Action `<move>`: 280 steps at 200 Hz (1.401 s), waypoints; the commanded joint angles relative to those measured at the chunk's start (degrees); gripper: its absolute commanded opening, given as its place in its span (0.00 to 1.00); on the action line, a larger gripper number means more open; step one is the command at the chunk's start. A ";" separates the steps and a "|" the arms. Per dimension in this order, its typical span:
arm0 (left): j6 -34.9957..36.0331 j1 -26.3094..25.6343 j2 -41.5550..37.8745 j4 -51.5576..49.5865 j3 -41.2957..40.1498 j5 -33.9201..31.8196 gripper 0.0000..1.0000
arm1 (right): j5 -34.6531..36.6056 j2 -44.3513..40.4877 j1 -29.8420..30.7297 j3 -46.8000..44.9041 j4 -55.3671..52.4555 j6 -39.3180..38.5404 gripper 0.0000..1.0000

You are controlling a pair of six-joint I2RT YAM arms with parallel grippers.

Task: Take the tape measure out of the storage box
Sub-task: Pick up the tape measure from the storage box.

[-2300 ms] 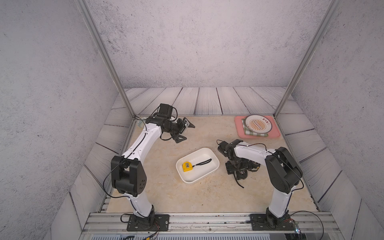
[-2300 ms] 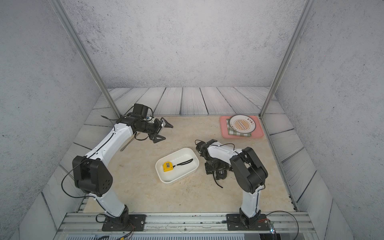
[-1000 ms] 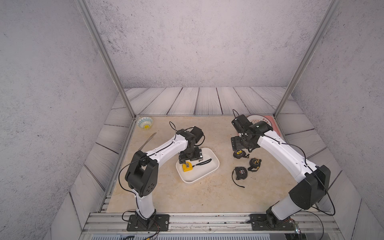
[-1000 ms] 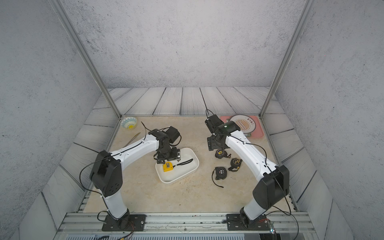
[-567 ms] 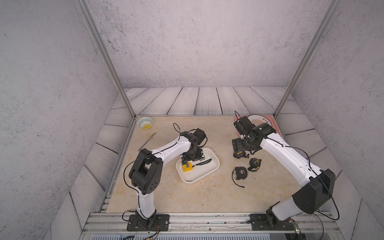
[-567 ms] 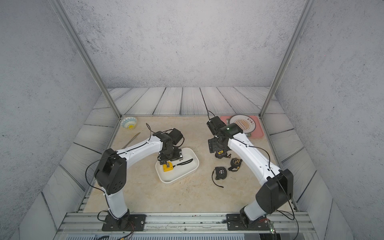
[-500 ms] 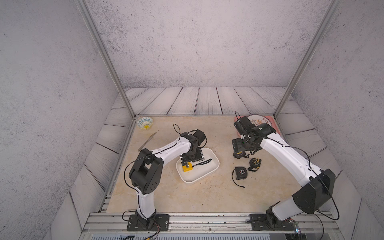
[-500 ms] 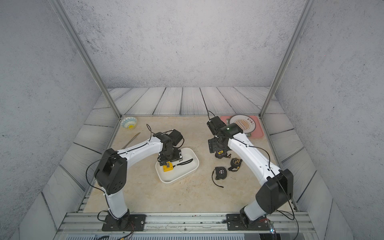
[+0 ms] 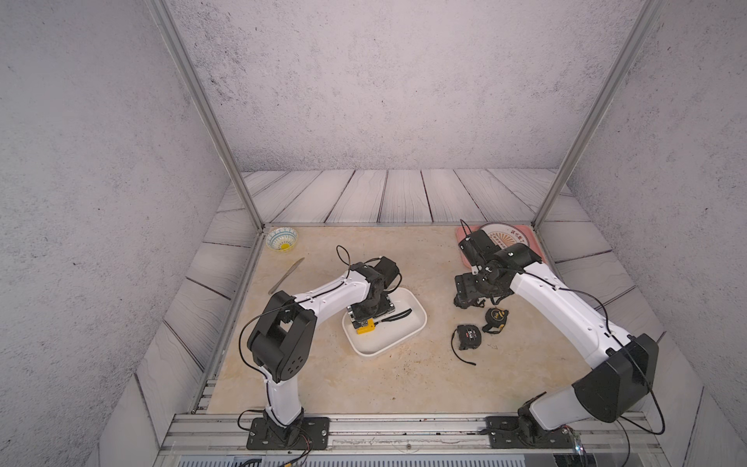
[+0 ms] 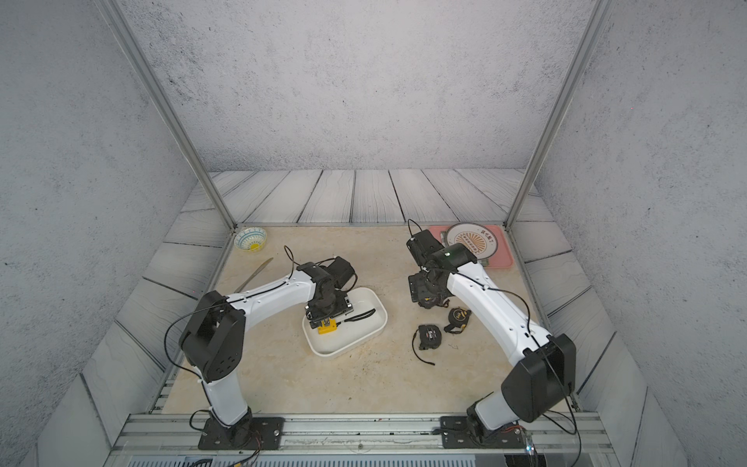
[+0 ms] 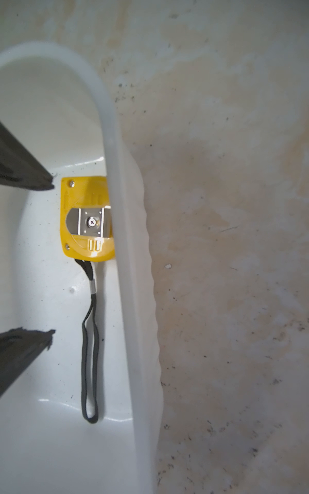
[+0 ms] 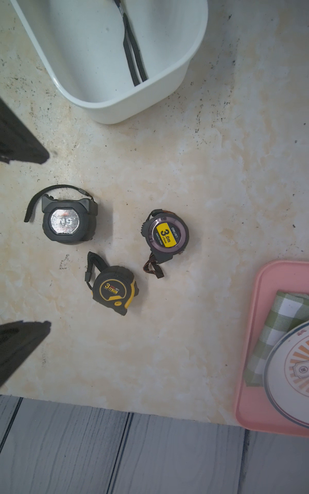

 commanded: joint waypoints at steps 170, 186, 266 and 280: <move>2.10 2.59 0.26 1.06 -5.41 -1.89 0.85 | -0.48 -2.24 -1.52 -0.94 0.38 -1.35 0.93; 2.67 2.55 0.88 2.39 -5.89 -1.28 0.84 | -0.58 -2.10 -1.49 -0.94 0.48 -1.34 0.94; 4.65 2.73 4.29 4.78 -5.64 -0.96 0.84 | -0.60 -1.75 -1.96 -0.74 0.43 -1.49 0.94; 4.59 2.90 4.74 4.99 -5.78 -0.88 0.84 | -0.63 -1.71 -2.02 -0.69 0.48 -1.44 0.94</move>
